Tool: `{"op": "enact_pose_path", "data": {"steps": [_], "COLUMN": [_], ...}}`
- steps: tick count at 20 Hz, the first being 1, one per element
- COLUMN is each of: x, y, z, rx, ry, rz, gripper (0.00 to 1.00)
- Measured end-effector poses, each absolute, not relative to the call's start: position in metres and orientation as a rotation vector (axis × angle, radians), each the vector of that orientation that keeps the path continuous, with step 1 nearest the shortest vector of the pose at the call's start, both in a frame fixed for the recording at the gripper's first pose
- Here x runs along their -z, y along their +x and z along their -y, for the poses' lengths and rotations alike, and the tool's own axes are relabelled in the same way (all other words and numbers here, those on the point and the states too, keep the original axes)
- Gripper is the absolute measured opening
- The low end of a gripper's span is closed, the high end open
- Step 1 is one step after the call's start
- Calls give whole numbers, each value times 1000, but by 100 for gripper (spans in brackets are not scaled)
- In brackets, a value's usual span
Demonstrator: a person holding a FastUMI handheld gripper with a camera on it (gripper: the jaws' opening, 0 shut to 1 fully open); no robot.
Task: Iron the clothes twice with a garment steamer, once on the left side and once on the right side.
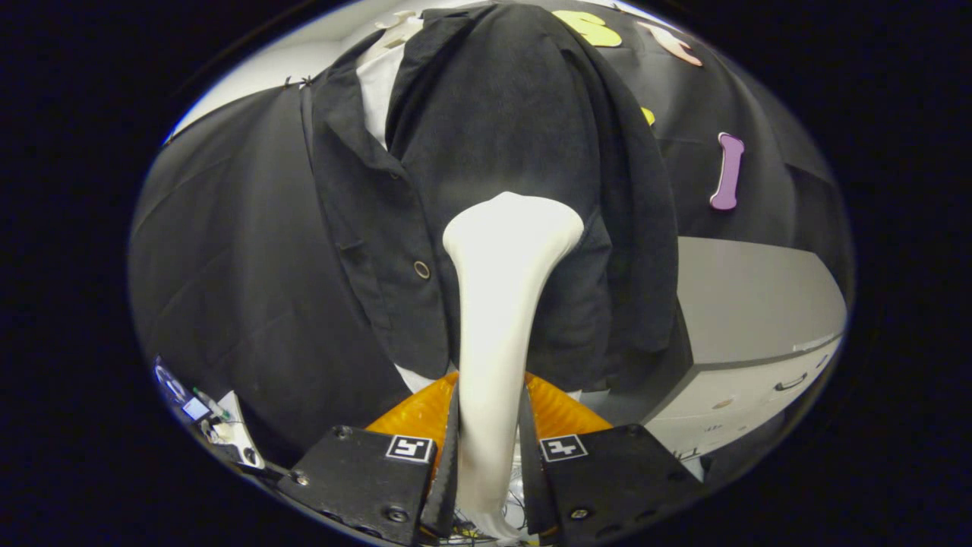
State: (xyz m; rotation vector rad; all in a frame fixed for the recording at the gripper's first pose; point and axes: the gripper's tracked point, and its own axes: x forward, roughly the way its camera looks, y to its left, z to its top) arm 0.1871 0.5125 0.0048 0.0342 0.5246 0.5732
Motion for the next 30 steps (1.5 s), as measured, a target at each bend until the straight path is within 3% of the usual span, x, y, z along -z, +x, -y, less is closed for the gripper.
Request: {"op": "enact_pose_path", "data": {"steps": [19, 24, 30], "x": [76, 59, -11], "y": [173, 164, 142], "z": [-506, -502, -507], "rx": [-548, -552, -566], "ry": [-1, 15, 44], "rz": [-671, -651, -533], "gripper": [38, 38, 38]}}
